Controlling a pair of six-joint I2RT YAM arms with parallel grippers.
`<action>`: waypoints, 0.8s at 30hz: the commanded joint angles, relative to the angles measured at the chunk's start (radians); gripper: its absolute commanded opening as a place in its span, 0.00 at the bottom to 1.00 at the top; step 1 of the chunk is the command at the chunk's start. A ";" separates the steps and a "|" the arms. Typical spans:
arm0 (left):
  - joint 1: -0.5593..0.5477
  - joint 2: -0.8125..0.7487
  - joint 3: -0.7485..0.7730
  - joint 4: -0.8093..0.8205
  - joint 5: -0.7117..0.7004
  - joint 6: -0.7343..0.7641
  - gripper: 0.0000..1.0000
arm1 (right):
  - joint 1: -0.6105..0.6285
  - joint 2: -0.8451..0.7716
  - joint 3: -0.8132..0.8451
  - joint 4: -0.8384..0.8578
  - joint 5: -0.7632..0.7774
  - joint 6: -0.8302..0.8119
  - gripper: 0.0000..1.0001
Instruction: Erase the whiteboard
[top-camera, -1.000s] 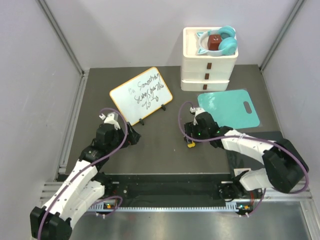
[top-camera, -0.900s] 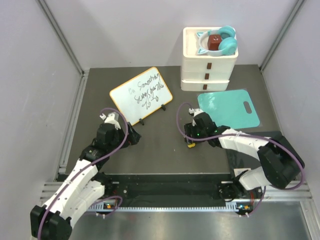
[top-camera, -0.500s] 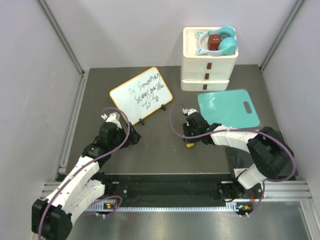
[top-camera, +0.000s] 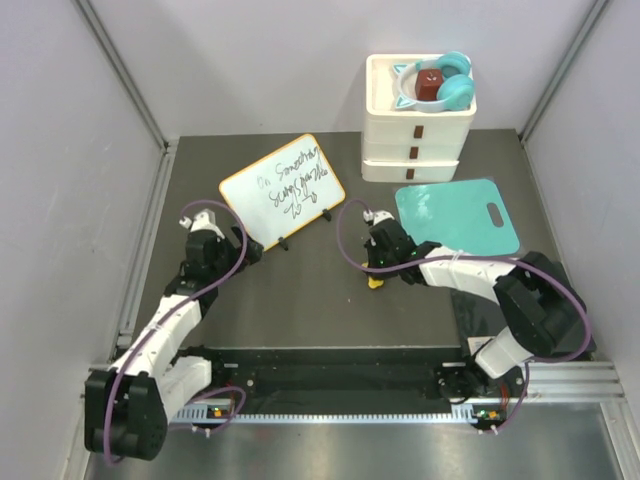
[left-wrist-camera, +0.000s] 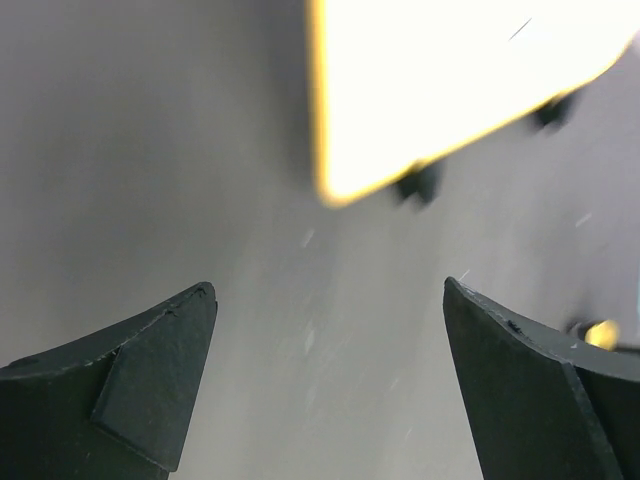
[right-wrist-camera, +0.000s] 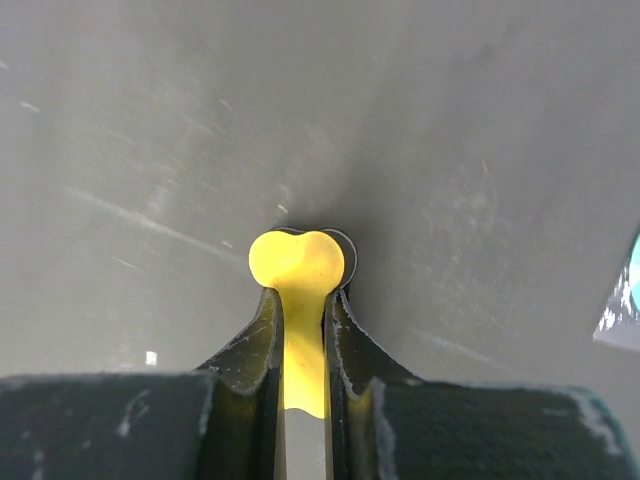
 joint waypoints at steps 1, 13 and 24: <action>0.015 0.050 -0.021 0.347 0.021 -0.006 0.99 | 0.013 -0.003 0.130 0.081 -0.050 -0.022 0.00; 0.019 0.343 -0.129 0.936 0.013 -0.026 0.91 | 0.015 0.259 0.504 0.156 -0.300 -0.023 0.00; 0.021 0.619 -0.172 1.292 0.116 -0.083 0.82 | -0.094 0.382 0.619 0.352 -0.410 0.141 0.00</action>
